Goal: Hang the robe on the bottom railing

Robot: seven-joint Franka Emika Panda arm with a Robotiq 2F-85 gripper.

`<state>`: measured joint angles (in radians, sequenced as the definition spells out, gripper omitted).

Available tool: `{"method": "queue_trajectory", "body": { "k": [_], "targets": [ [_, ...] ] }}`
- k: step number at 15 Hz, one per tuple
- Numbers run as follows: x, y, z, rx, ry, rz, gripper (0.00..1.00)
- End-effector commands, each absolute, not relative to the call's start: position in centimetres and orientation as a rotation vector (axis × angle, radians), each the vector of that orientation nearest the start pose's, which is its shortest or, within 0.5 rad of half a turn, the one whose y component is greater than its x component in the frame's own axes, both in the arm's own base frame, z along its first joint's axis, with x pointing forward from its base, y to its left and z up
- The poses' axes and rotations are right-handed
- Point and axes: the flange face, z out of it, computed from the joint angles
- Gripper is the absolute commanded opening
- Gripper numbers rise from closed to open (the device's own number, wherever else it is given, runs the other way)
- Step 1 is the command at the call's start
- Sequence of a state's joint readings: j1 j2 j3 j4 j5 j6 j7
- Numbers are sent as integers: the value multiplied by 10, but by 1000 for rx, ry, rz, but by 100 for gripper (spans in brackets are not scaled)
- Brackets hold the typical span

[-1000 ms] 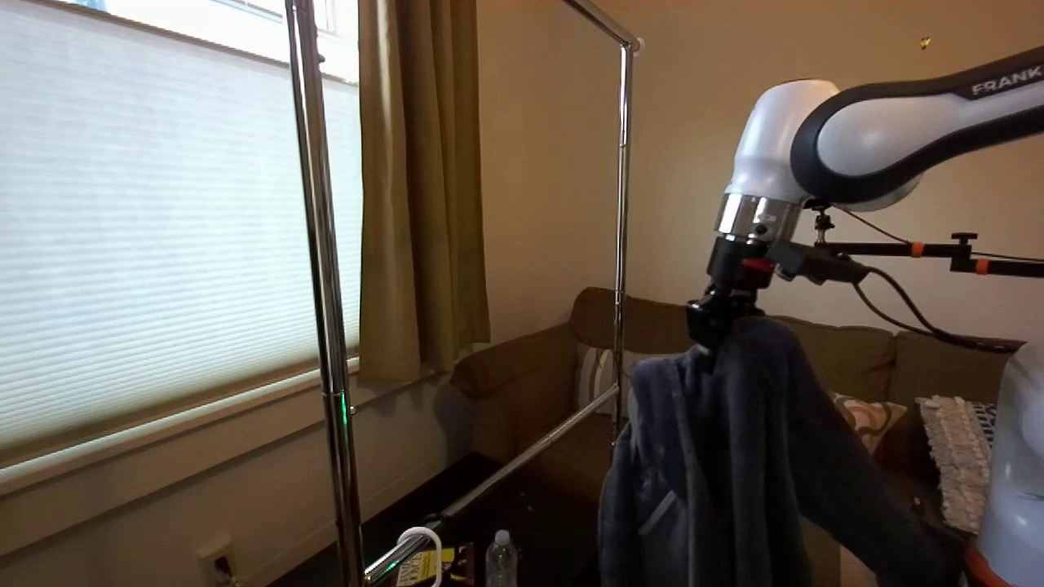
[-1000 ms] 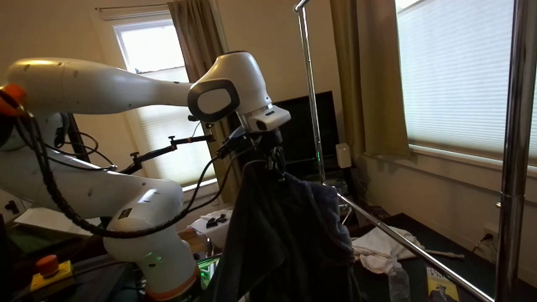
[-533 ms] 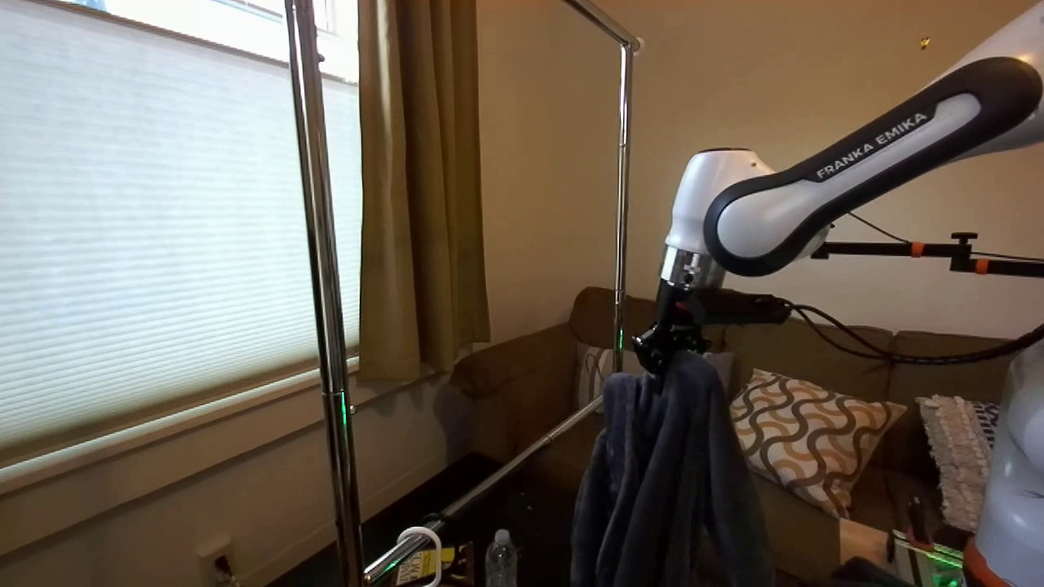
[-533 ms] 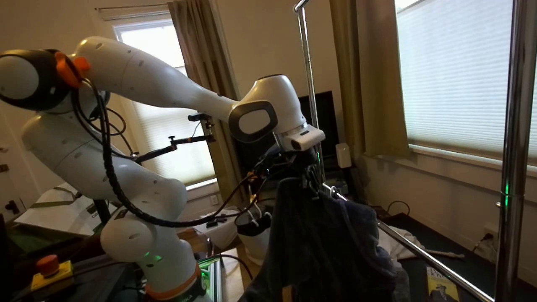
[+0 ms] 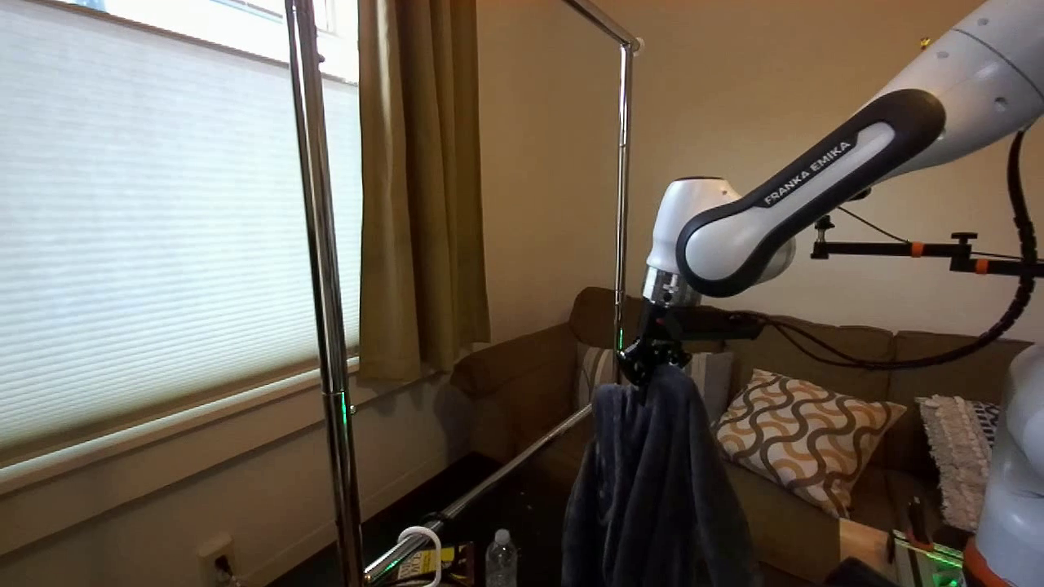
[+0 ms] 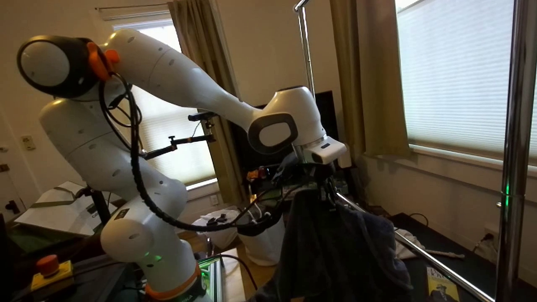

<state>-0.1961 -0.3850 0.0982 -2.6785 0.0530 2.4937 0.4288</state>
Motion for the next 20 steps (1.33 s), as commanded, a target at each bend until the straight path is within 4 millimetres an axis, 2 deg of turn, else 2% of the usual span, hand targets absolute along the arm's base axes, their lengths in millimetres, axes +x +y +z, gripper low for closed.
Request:
{"method": "queue_trajectory", "body": {
  "k": [1, 4, 8, 10, 14, 16, 17, 18, 20],
  "targets": [
    [449, -53, 362, -2948, 917, -337, 2],
    [470, -69, 349, -2941, 987, -323, 2],
    [483, -123, 331, -2924, 1210, -289, 2],
    [484, -141, 322, -2940, 1234, -276, 2],
    [481, -146, 309, -3022, 1091, -224, 2],
    [470, -140, 308, -3102, 902, -216, 2],
    [463, -139, 307, -3142, 822, -186, 32],
    [458, -138, 304, -3175, 747, -182, 33],
    [450, -142, 306, -3240, 591, -170, 46]
  ]
}}
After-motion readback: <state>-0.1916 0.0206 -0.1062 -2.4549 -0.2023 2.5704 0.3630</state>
